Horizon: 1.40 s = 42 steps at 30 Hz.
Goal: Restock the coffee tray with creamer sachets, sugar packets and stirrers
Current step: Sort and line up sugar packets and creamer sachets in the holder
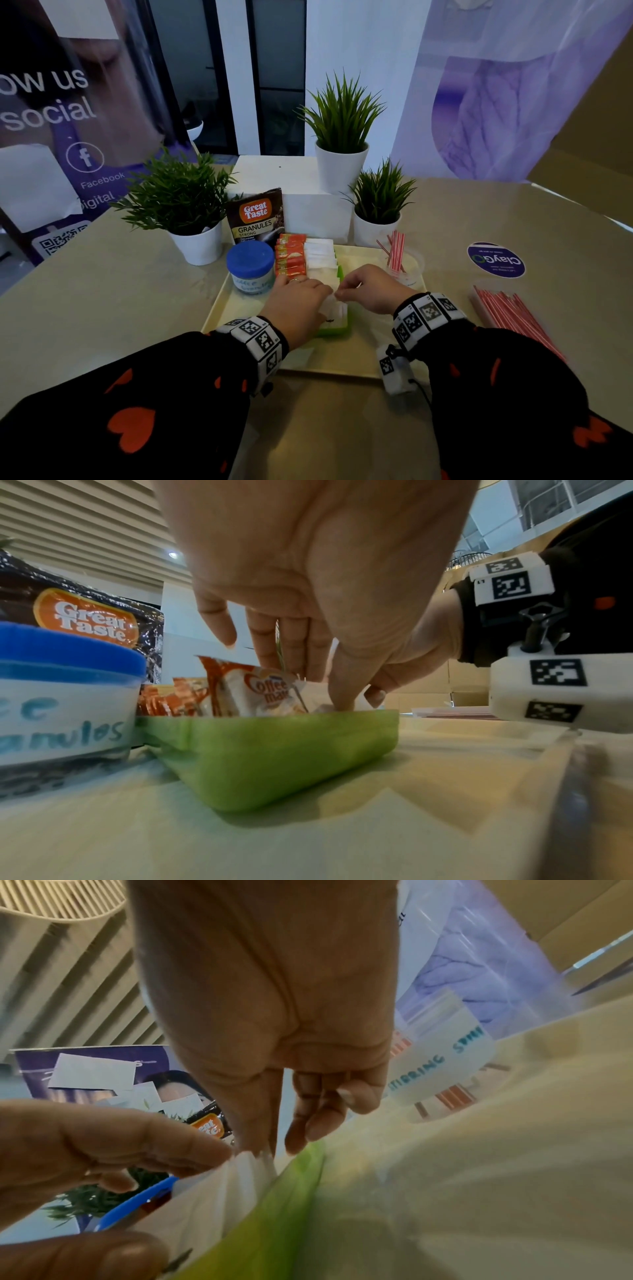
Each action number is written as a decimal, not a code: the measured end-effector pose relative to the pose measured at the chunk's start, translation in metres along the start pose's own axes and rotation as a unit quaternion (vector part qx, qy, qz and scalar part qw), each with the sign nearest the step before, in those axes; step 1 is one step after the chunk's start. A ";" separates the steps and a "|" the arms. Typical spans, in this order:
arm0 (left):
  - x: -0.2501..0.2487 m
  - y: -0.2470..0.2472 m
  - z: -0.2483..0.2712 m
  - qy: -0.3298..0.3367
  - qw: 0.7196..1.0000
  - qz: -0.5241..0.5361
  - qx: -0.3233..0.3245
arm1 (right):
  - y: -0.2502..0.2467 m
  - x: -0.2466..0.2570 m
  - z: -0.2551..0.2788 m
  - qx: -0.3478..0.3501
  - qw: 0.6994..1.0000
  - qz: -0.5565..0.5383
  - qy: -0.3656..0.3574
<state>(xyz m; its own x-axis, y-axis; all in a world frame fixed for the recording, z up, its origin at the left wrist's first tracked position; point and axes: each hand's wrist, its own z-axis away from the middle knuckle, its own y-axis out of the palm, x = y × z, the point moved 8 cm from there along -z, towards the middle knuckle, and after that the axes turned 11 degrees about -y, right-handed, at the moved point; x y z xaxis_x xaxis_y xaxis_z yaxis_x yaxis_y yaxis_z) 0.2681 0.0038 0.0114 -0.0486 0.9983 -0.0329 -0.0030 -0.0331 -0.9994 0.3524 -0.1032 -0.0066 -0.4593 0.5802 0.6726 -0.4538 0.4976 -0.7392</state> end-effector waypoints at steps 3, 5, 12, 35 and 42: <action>0.000 -0.002 0.000 -0.005 1.000 -0.006 0.007 | -0.005 -0.004 -0.006 -0.030 0.999 -0.001 0.012; 0.001 -0.004 0.000 -0.008 1.000 -0.007 0.001 | -0.007 0.001 -0.011 -0.031 0.999 0.020 0.002; -0.001 -0.005 0.001 -0.011 1.000 -0.018 -0.006 | 0.002 0.012 -0.025 0.089 0.988 0.125 0.002; 0.001 -0.003 0.006 -0.009 1.000 -0.003 -0.010 | -0.005 0.015 -0.036 -0.024 0.985 0.160 -0.065; 0.003 0.025 0.013 -0.007 1.000 0.001 0.013 | -0.003 0.012 -0.037 -0.032 0.990 0.119 -0.071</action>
<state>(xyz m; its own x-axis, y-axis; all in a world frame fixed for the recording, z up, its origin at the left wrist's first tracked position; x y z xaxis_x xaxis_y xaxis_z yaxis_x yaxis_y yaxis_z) 0.2545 0.0056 -0.0139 -0.0632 0.9974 -0.0353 -0.0286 -0.0372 -0.9989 0.3764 -0.0739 0.0031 -0.6517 0.5922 0.4738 -0.2721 0.4006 -0.8749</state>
